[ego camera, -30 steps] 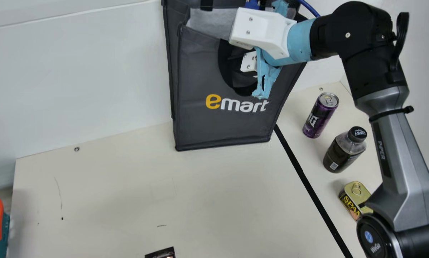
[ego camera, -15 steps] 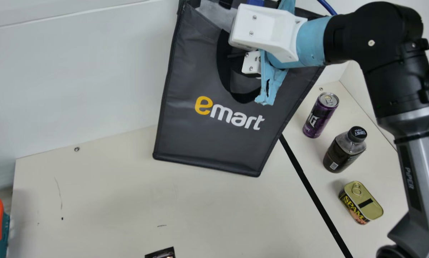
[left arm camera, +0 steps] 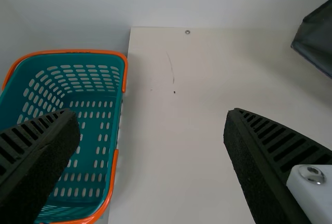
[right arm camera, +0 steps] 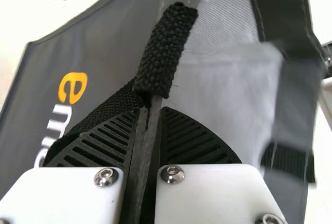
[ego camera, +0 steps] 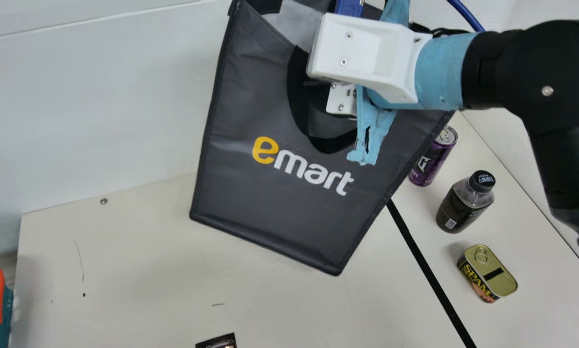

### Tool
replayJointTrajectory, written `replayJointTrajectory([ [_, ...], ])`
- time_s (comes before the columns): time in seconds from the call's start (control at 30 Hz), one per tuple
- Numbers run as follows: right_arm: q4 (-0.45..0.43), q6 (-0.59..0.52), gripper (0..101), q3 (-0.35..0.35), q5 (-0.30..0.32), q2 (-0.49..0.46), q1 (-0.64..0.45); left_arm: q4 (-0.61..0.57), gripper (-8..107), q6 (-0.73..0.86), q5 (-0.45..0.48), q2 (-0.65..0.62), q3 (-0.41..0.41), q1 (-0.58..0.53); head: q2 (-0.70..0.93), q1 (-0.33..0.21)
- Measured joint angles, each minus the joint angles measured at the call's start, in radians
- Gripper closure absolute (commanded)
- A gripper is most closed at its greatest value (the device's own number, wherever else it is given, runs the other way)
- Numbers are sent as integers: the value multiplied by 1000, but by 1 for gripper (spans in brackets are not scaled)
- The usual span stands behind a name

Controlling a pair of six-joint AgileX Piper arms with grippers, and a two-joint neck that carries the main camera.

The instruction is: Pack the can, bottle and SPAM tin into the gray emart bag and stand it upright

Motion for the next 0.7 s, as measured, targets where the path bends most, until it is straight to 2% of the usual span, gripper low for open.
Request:
replayJointTrajectory([
  [0.47, -56, 36, 101, 88, 0, -121, 92, 0, 9, 0, 0, 0, 0, 0, -2, 0],
  [0.7, -75, 51, 101, 168, 0, -175, 128, 0, 9, 0, 0, 0, 0, 0, -2, 0],
])
